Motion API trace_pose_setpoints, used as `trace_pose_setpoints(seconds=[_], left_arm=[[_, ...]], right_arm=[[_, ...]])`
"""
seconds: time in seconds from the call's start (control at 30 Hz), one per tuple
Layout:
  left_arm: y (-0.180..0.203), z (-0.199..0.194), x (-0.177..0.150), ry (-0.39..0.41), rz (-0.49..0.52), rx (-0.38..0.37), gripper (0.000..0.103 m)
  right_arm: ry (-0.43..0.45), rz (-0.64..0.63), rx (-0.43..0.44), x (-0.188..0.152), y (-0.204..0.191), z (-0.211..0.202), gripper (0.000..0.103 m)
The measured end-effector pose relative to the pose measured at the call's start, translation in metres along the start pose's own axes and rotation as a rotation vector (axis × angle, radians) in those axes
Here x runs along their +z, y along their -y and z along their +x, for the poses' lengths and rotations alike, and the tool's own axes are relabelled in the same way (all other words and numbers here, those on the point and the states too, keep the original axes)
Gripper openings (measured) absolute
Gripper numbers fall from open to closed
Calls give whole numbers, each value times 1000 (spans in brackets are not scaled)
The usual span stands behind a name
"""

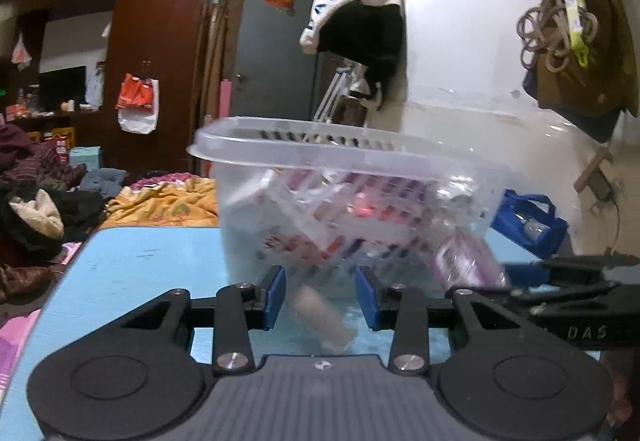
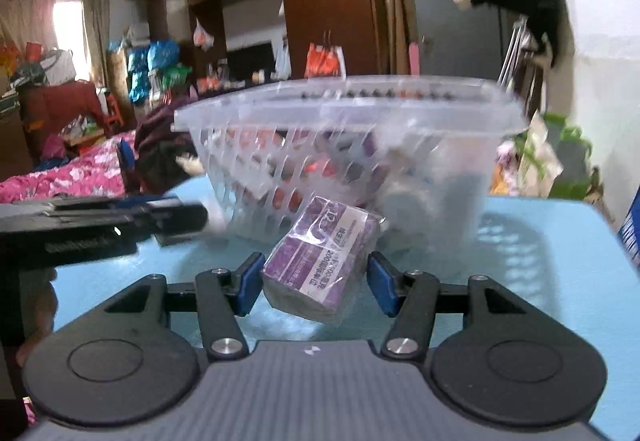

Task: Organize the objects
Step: 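Grasp the KENT pack with the left tool while the right grasps the purple box, then carry the KENT pack and purple box over the basket and release them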

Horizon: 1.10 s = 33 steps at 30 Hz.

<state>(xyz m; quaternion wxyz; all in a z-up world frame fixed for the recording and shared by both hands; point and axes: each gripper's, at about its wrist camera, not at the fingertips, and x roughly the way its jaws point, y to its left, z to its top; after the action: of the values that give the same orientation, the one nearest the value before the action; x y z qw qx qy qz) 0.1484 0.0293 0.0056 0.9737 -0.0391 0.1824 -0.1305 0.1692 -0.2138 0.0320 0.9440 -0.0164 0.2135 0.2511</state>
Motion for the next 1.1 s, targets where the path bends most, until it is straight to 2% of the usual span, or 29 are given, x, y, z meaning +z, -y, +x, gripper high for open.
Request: trace_pose_setpoints(seconds=[0.1,0.23,0.37,0.47,0.57,0.67,0.77,0.83,0.9,0.97,1.1], left_arm=[[6,-1,-2,12,11,-14,43],[7,-4,-2,24,23,4,43],[0,-5,-3,-32,33,38,43],[-6,-3,-6,-123,61,47,43],[-8,1,-10,-180,87,44,43],[-6,8,-12,-221,118,57,54],[-3,17,-14,-260,141,73,56],[-2,18,-14,-264,151,70,56],[2,17,-14,-257,171,70,44],[6,14,-15,-242,185,79,43],[3,4,-10,-168,125,57,43]], right_arm=[[19,-17,-34,1,1,-2,59],[28,6,-22,4,2,1,59],[32,-4,-29,5,-3,1,59],[33,-8,-30,5,-5,1,59],[33,-13,-31,4,-5,1,59],[34,-13,-28,3,-5,0,59],[30,-8,-19,3,-5,1,59],[28,-11,-19,3,-6,1,59],[30,-15,-20,3,-6,0,59],[26,-18,-19,2,-7,0,59],[8,-17,0,-3,-7,2,59]])
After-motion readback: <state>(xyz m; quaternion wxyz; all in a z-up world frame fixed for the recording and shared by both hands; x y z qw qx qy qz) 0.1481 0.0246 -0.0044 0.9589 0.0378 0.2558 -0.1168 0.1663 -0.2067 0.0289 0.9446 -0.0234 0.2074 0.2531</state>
